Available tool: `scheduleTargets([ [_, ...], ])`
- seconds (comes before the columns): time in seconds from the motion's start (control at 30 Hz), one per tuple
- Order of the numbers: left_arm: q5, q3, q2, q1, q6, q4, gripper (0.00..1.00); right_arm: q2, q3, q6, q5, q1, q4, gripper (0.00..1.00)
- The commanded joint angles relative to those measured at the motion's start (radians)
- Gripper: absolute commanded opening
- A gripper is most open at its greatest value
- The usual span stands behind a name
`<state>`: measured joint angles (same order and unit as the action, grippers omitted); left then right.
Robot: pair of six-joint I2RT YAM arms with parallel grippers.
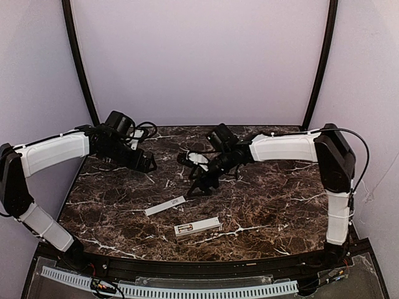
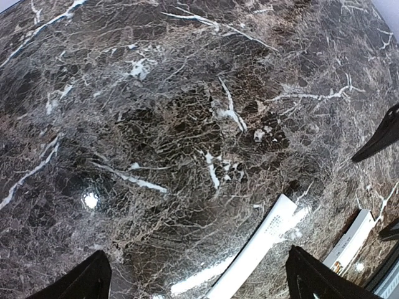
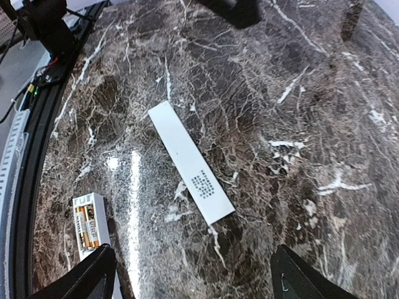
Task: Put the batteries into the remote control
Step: Move the right arm with the battery cover to the center of the board.
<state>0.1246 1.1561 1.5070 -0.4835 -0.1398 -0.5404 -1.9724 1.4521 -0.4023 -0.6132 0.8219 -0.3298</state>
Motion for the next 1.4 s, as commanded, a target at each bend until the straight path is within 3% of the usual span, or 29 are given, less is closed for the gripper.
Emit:
scheduleTargets([
  [0.0, 0.039, -0.055, -0.076, 0.023, -0.067, 0.064, 0.99, -0.136, 0.169, -0.144, 0.112, 0.076, -0.204, 0.84],
  [0.33, 0.052, -0.136, -0.156, 0.037, -0.077, 0.108, 0.99, -0.401, 0.512, -0.21, 0.145, 0.129, -0.348, 0.83],
  [0.73, 0.038, -0.154, -0.182, 0.059, -0.11, 0.128, 0.99, -0.519, 0.629, -0.272, 0.241, 0.156, -0.529, 0.6],
  [1.0, 0.042, -0.165, -0.189, 0.064, -0.117, 0.14, 0.99, -0.506, 0.49, -0.262, 0.456, 0.198, -0.589, 0.26],
  [1.27, 0.071, -0.176, -0.197, 0.069, -0.126, 0.158, 0.99, -0.402, 0.304, -0.178, 0.607, 0.21, -0.618, 0.22],
  [1.37, 0.083, -0.184, -0.197, 0.069, -0.131, 0.162, 0.99, -0.347, 0.197, -0.147, 0.591, 0.211, -0.598, 0.28],
])
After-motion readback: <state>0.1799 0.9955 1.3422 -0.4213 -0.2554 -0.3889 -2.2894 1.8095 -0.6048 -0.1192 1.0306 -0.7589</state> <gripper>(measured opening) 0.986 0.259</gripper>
